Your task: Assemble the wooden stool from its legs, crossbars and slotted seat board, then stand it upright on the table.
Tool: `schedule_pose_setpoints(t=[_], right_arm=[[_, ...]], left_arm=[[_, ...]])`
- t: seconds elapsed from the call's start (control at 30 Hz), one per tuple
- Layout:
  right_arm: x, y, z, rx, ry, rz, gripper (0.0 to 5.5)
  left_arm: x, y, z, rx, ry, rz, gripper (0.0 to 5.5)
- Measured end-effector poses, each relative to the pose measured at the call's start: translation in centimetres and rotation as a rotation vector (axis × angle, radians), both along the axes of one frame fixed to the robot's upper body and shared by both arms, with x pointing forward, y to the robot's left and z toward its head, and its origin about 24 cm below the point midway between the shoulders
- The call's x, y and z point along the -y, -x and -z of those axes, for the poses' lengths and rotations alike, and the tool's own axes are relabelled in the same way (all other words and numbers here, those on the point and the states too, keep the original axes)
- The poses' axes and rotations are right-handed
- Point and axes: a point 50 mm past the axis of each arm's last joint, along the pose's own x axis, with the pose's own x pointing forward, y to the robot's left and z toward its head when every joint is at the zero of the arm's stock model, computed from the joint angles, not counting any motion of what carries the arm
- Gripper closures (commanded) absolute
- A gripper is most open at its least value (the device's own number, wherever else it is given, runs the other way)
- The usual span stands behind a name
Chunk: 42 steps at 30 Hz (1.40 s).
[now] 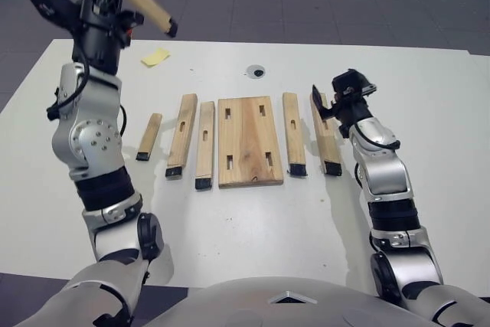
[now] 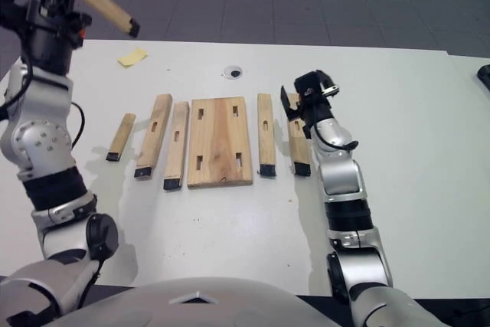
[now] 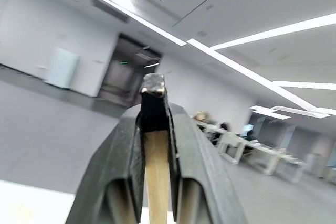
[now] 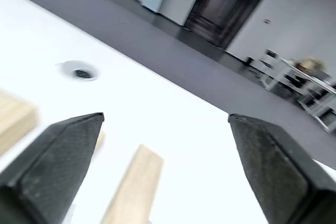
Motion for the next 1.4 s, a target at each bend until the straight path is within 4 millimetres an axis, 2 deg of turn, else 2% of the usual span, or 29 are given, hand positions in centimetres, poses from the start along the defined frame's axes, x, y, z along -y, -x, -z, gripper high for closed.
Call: schedule_pose_setpoints(t=[0.07, 0.2, 0.4, 0.6, 0.93, 1.27, 1.4], right_arm=[[0.9, -0.1, -0.6, 0.035, -0.070, 0.117, 0.11], [1.6, -0.1, -0.7, 0.060, -0.119, 0.220, 0.10], [2.7, 0.2, -1.6, 0.114, -0.133, 0.291, 0.10], [2.2, 0.0, -2.3, 0.160, -0.162, 0.282, 0.10], [1.8, -0.1, -2.5, 0.170, -0.173, 0.266, 0.10], [1.8, -0.1, -2.4, 0.170, -0.182, 0.262, 0.10], [1.8, -0.1, -2.4, 0.171, -0.186, 0.258, 0.10]], left_arm=[[0.5, 1.1, 2.4, -0.082, -0.076, -0.043, 5.07], [0.8, 2.0, 5.9, -0.212, -0.032, -0.114, 5.07], [0.8, 2.1, 7.5, -0.267, 0.012, -0.142, 5.07], [2.2, 2.4, 10.9, -0.363, -0.039, -0.097, 5.07], [1.7, 2.4, 11.2, -0.331, -0.066, -0.125, 5.07], [1.3, 2.3, 9.8, -0.262, -0.052, -0.138, 5.07], [0.7, 2.2, 10.4, -0.286, -0.073, -0.159, 5.07]])
